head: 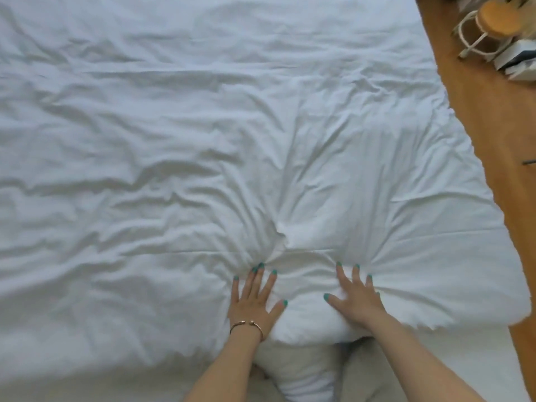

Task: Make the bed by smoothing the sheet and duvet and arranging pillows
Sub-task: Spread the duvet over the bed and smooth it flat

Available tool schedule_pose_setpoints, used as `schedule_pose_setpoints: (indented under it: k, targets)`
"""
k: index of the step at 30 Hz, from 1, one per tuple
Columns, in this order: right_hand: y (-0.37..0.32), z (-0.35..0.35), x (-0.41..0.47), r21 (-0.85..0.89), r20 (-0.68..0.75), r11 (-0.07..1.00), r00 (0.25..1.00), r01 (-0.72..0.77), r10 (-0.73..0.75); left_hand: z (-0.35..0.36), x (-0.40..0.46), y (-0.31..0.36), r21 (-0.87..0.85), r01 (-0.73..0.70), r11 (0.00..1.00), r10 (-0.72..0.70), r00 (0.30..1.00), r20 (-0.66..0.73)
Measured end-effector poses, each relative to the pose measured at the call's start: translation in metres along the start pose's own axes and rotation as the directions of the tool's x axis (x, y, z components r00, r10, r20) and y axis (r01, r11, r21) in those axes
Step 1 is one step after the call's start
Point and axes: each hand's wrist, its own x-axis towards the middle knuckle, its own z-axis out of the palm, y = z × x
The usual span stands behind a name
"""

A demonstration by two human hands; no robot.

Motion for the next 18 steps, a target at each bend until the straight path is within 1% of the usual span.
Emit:
schedule_pose_setpoints:
  k: [5, 8, 11, 13, 14, 15, 17, 18]
  targets:
    - [-0.010, 0.002, 0.025, -0.006, 0.035, 1.000, 0.999, -0.019, 0.019, 0.013, 0.006, -0.001, 0.038, 0.007, 0.999, -0.007, 1.000, 0.016]
    - [-0.009, 0.009, 0.028, -0.007, 0.003, 0.999, 0.999, -0.047, 0.047, 0.015, 0.010, 0.002, -0.002, 0.011, 1.000, -0.011, 1.000, 0.007]
    - [-0.009, 0.010, 0.025, 0.007, -0.001, 0.999, 0.999, -0.052, 0.052, 0.016, 0.009, 0.001, -0.006, -0.008, 1.000, 0.008, 0.999, 0.035]
    - [-0.007, 0.006, 0.021, 0.019, -0.002, 0.999, 0.999, -0.049, 0.049, 0.021, 0.011, 0.000, -0.020, -0.016, 1.000, 0.016, 1.000, 0.011]
    - [-0.006, 0.006, 0.018, 0.020, -0.011, 0.999, 0.999, -0.049, 0.049, 0.025, 0.009, 0.000, -0.017, -0.028, 0.999, 0.028, 0.999, -0.028]
    - [-0.006, 0.009, 0.015, 0.014, -0.037, 0.999, 0.998, -0.050, 0.050, 0.026, 0.006, 0.001, -0.016, -0.030, 0.999, 0.029, 0.996, -0.086]
    - [-0.007, 0.022, 0.002, -0.027, -0.145, 0.998, 0.988, -0.063, 0.058, 0.029, -0.003, 0.001, -0.075, 0.001, 0.997, -0.007, 0.996, -0.088]
    - [-0.007, 0.032, -0.007, -0.049, -0.206, 0.996, 0.977, -0.075, 0.063, 0.032, -0.009, 0.003, -0.048, 0.001, 0.999, -0.005, 0.997, -0.076]
